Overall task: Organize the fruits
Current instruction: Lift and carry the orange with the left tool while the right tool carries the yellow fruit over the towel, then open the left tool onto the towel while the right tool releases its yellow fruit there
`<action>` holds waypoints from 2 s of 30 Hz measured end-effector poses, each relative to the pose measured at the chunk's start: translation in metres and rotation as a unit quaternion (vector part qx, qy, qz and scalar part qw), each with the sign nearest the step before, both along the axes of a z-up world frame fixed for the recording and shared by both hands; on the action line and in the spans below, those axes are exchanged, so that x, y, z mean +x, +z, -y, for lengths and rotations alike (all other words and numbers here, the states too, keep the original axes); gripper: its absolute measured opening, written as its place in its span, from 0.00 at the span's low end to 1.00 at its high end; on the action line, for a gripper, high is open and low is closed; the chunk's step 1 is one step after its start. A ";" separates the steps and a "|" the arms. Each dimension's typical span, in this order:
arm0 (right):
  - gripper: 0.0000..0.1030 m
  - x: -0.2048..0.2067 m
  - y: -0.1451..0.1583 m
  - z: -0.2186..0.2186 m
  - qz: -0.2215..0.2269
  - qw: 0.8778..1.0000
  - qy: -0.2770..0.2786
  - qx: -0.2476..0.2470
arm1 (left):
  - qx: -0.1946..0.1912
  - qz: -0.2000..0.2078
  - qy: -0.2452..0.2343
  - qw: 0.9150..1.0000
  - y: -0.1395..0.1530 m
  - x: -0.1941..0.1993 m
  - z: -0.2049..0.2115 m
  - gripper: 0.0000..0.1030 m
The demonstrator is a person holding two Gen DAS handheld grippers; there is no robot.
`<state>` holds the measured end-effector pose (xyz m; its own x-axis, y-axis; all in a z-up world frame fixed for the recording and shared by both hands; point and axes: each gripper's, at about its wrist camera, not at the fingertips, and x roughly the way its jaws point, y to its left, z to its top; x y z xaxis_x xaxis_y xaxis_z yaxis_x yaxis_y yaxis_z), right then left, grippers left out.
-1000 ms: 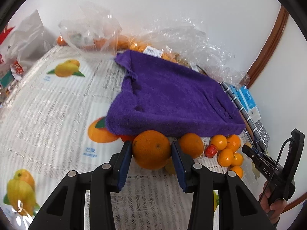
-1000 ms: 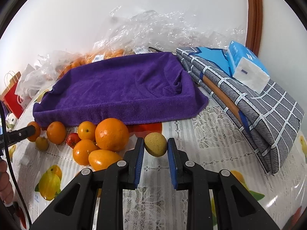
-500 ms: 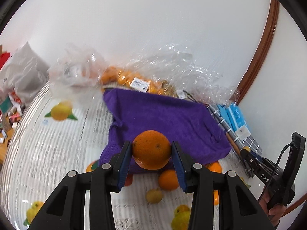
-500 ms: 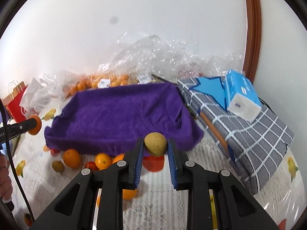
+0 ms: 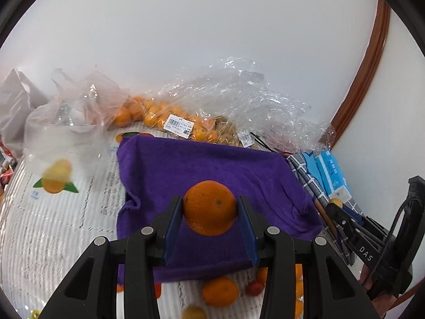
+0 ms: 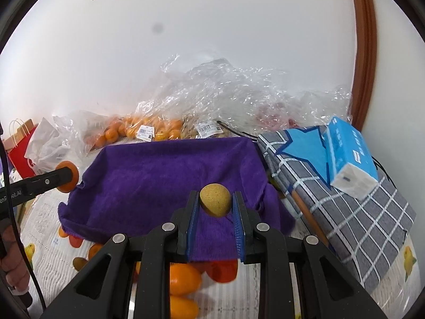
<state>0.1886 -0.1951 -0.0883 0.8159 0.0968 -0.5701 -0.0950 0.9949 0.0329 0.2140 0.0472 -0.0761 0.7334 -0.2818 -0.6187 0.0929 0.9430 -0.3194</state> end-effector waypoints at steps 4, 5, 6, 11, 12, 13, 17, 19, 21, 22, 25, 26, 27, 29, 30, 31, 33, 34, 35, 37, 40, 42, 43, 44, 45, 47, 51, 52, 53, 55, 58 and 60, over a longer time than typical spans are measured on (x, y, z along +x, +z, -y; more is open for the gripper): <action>0.24 0.014 -0.005 -0.002 -0.005 1.000 0.003 -0.003 | 0.006 -0.010 0.000 1.000 -0.010 0.015 0.008 0.38; 0.24 0.018 -0.008 -0.003 -0.007 1.000 0.004 -0.004 | 0.006 -0.012 0.000 1.000 -0.013 0.017 0.009 0.38; 0.24 0.021 -0.011 -0.004 -0.010 1.000 0.005 -0.004 | 0.007 -0.013 -0.001 1.000 -0.016 0.018 0.010 0.38; 0.24 0.035 -0.032 -0.008 -0.035 0.999 0.010 -0.013 | 0.025 -0.023 -0.005 0.999 -0.030 0.022 0.015 0.38; 0.24 0.037 -0.036 -0.009 -0.039 0.999 0.010 -0.018 | 0.025 -0.025 -0.005 0.999 -0.032 0.023 0.014 0.38; 0.24 0.038 -0.040 -0.011 -0.042 0.999 0.009 -0.023 | 0.024 -0.031 -0.005 0.999 -0.036 0.024 0.014 0.38; 0.24 0.042 -0.052 -0.015 -0.053 0.998 0.011 -0.040 | 0.024 -0.047 -0.004 0.999 -0.046 0.029 0.014 0.38; 0.24 0.043 -0.054 -0.015 -0.056 0.997 0.011 -0.043 | 0.025 -0.049 -0.003 0.998 -0.049 0.030 0.014 0.39; 0.24 0.045 -0.057 -0.014 -0.060 0.997 0.011 -0.041 | 0.031 -0.051 -0.001 0.998 -0.052 0.031 0.015 0.38; 0.24 0.046 -0.058 -0.013 -0.063 0.997 0.011 -0.040 | 0.035 -0.053 0.000 0.998 -0.054 0.031 0.015 0.38; 0.24 0.048 -0.063 -0.013 -0.069 0.997 0.008 -0.043 | 0.038 -0.060 0.000 0.997 -0.058 0.034 0.017 0.39; 0.24 0.050 -0.064 -0.013 -0.071 0.996 0.009 -0.044 | 0.042 -0.060 0.000 0.997 -0.059 0.034 0.018 0.39; 0.24 0.051 -0.065 -0.013 -0.073 0.996 0.009 -0.045 | 0.046 -0.059 0.001 0.997 -0.059 0.034 0.019 0.39; 0.24 0.053 -0.068 -0.014 -0.073 0.996 0.011 -0.048 | 0.058 -0.056 0.003 0.997 -0.059 0.034 0.022 0.38; 0.24 0.054 -0.069 -0.015 -0.072 0.996 0.012 -0.051 | 0.061 -0.057 0.003 0.997 -0.060 0.033 0.023 0.38; 0.24 0.055 -0.071 -0.016 -0.072 0.996 0.014 -0.054 | 0.063 -0.056 0.002 0.996 -0.060 0.033 0.024 0.38; 0.24 0.057 -0.075 -0.017 -0.076 0.995 0.019 -0.055 | 0.067 -0.057 0.000 0.996 -0.061 0.034 0.026 0.39; 0.24 0.057 -0.075 -0.017 -0.075 0.996 0.022 -0.052 | 0.068 -0.060 -0.002 0.996 -0.062 0.035 0.028 0.39; 0.24 0.058 -0.075 -0.016 -0.076 0.996 0.025 -0.049 | 0.068 -0.062 -0.002 0.996 -0.063 0.035 0.028 0.39; 0.24 0.058 -0.075 -0.014 -0.077 0.996 0.036 -0.041 | 0.068 -0.058 -0.001 0.996 -0.062 0.035 0.029 0.39; 0.25 0.059 -0.076 -0.013 -0.071 0.996 0.038 -0.047 | 0.062 -0.057 0.000 0.996 -0.060 0.035 0.026 0.39; 0.28 0.060 -0.075 -0.012 -0.066 0.996 0.045 -0.048 | 0.053 -0.059 0.003 0.997 -0.059 0.035 0.024 0.41; 0.30 0.059 -0.075 -0.012 -0.064 0.996 0.047 -0.047 | 0.049 -0.060 0.003 0.997 -0.059 0.035 0.023 0.42; 0.36 0.059 -0.074 -0.011 -0.061 0.996 0.052 -0.044 | 0.047 -0.060 0.004 0.997 -0.059 0.035 0.022 0.42; 0.41 0.059 -0.074 -0.011 -0.059 0.996 0.055 -0.041 | 0.047 -0.059 0.005 0.997 -0.059 0.034 0.022 0.42; 0.44 0.058 -0.072 -0.009 -0.053 0.996 0.062 -0.033 | 0.054 -0.055 0.007 0.997 -0.059 0.031 0.024 0.45; 0.49 0.060 -0.072 -0.003 -0.052 0.997 0.064 -0.011 | 0.086 -0.041 0.010 0.995 -0.057 0.027 0.033 0.46; 0.49 0.060 -0.071 -0.002 -0.051 0.997 0.062 -0.007 | 0.088 -0.041 0.008 0.995 -0.057 0.027 0.034 0.46; 0.50 0.059 -0.071 -0.001 -0.049 0.997 0.059 -0.005 | 0.088 -0.038 0.006 0.995 -0.056 0.026 0.035 0.46; 0.55 0.056 -0.068 0.003 -0.040 0.998 0.048 0.000 | 0.087 -0.034 0.010 0.996 -0.054 0.024 0.034 0.46; 0.63 0.049 -0.062 0.005 -0.019 0.999 0.032 -0.006 | 0.079 -0.018 0.021 0.997 -0.045 0.019 0.029 0.46; 0.65 0.044 -0.058 0.004 -0.002 1.000 0.022 -0.015 | 0.074 -0.004 0.022 0.997 -0.036 0.015 0.026 0.46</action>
<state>0.2327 -0.1993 -0.1461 0.8086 0.1162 -0.5768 -0.1393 0.9902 0.0042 0.2290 0.0211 -0.1126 0.7376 -0.1545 -0.6573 0.0480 0.9830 -0.1772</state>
